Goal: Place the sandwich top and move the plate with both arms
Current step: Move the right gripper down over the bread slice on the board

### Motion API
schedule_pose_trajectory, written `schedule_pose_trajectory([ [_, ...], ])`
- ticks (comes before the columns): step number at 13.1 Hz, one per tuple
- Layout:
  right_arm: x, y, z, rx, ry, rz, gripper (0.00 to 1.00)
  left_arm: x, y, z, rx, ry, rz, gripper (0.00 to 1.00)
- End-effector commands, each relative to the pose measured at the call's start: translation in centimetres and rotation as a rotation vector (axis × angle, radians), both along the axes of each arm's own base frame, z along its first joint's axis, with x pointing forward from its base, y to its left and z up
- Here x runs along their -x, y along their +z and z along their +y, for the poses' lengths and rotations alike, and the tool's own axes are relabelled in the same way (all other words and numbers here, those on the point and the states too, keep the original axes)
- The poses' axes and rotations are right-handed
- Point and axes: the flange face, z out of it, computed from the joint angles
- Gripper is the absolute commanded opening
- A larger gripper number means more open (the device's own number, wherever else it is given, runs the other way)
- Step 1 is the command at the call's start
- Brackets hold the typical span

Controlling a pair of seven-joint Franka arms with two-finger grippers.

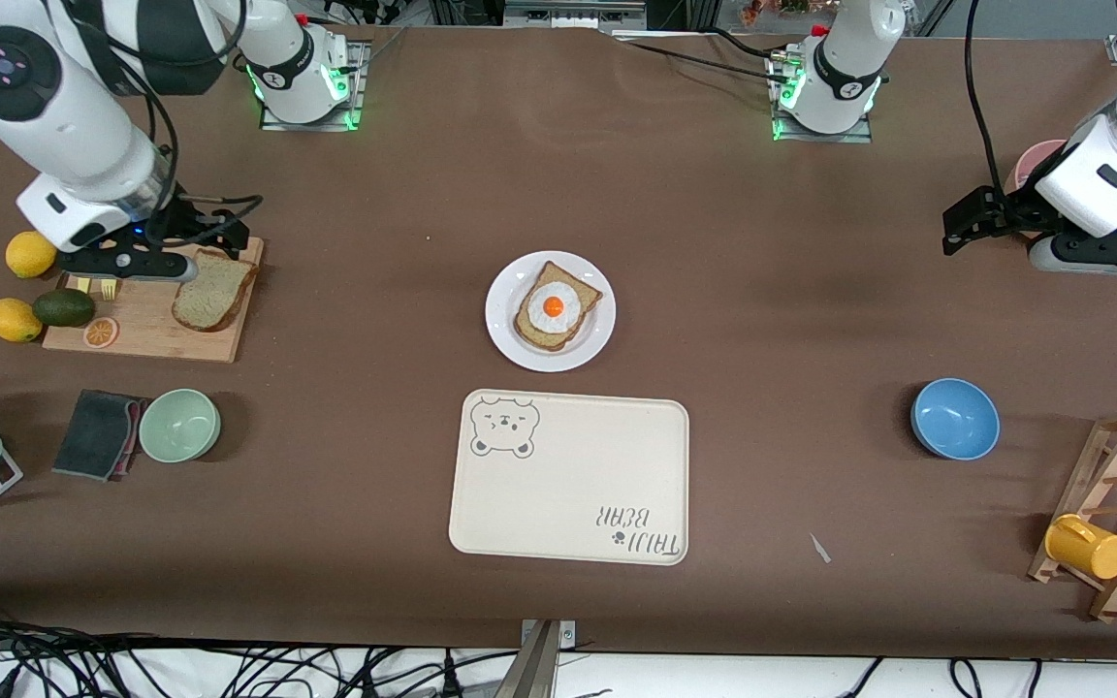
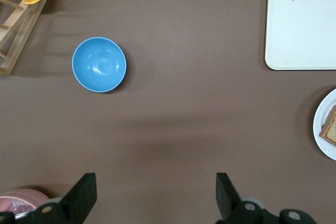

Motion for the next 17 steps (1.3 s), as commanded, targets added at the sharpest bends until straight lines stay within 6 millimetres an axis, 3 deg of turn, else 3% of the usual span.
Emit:
schedule_pose_trajectory([
  [1,2.1,-3.9,0.4,0.062,-0.01,-0.036,1.0,0.1,0.3,0.1,0.012,0.007,0.006,1.0],
  [4,2.7,-5.0,1.4,0.121,0.044,-0.044,1.0,0.1,0.3,0.1,0.012,0.007,0.006,1.0],
  [11,3.6,-9.7,0.9,0.168,0.083,-0.019,1.0,0.1,0.3,0.1,0.012,0.007,0.006,1.0],
  [17,2.4,-16.8,0.4,0.287,-0.044,-0.037,0.99,0.1,0.3,0.1,0.011,0.007,0.005,1.0],
])
